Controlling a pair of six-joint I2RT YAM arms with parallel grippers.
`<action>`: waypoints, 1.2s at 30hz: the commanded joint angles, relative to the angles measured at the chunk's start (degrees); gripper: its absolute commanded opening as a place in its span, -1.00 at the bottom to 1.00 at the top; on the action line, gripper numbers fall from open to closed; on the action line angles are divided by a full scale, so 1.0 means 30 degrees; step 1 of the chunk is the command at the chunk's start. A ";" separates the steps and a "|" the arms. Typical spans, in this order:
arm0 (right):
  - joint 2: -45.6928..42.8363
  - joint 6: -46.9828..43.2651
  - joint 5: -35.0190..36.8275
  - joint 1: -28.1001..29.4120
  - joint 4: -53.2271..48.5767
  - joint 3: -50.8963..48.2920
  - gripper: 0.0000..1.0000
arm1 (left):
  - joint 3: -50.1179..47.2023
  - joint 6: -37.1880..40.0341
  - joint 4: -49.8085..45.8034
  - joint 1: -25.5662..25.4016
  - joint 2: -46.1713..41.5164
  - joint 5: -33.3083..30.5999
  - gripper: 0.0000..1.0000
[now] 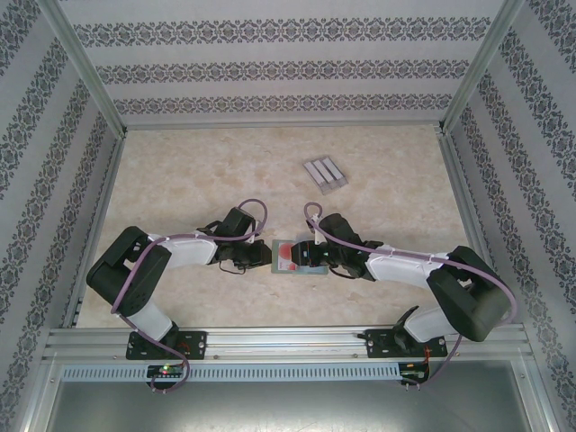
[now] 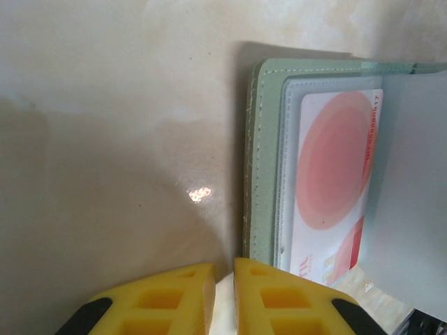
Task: Put the credit cards into the card holder
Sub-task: Flip over the card slot in the card holder, then pick up the credit card from the storage box.
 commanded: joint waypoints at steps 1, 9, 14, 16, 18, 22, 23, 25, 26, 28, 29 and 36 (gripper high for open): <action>-0.0522 0.0134 -0.0028 -0.0245 0.0447 -0.0244 -0.02 | -0.0588 -0.0104 0.1158 -0.0486 0.2131 -0.0650 -0.64; -0.1786 -0.0281 0.0878 -0.0699 -0.0428 -0.0803 0.23 | -0.0516 -0.0063 0.0943 -0.0487 0.2062 -0.0708 -0.62; -0.3673 -0.0328 0.2875 -0.1349 -0.2796 -0.1073 0.26 | -0.0767 -0.0240 0.1372 -0.0471 0.2129 -0.0587 -0.61; -0.4651 -0.0577 0.3461 -0.1604 -0.3456 -0.1294 0.25 | -0.0674 -0.0152 0.1087 -0.0456 0.1884 -0.0777 -0.58; -0.5649 -0.0777 0.4048 -0.1893 -0.4192 -0.1361 0.25 | -0.0851 -0.0204 0.1038 -0.0460 0.1496 -0.1055 -0.50; -0.6411 -0.2412 0.4112 -0.2998 -0.5556 -0.0184 0.24 | -0.1487 -0.0595 0.1816 -0.0372 0.1231 -0.1137 -0.40; -0.6128 -0.3061 0.4192 -0.3344 -0.5956 0.0447 0.24 | -0.1482 -0.0569 0.1707 -0.0341 0.1035 -0.1232 -0.39; -0.5224 -0.3898 0.4567 -0.4038 -0.6280 0.1602 0.26 | -0.1588 -0.0585 0.1601 -0.0302 0.0701 -0.1523 -0.37; -0.4489 -0.4192 0.4554 -0.4539 -0.6279 0.2260 0.27 | -0.1746 -0.0714 0.1820 -0.0289 0.0632 -0.1595 -0.36; -0.3126 -0.4956 0.4242 -0.5453 -0.6578 0.3855 0.27 | -0.2074 -0.0980 0.2318 -0.0257 0.0654 -0.1643 -0.34; -0.2402 -0.5422 0.4362 -0.5703 -0.6556 0.4795 0.27 | -0.2167 -0.1028 0.2376 -0.0229 0.0523 -0.1740 -0.33; 0.3459 -1.0315 0.4596 -0.5932 -0.8137 1.1219 0.28 | -0.2990 -0.1352 0.2613 -0.0171 -0.0403 -0.2555 -0.29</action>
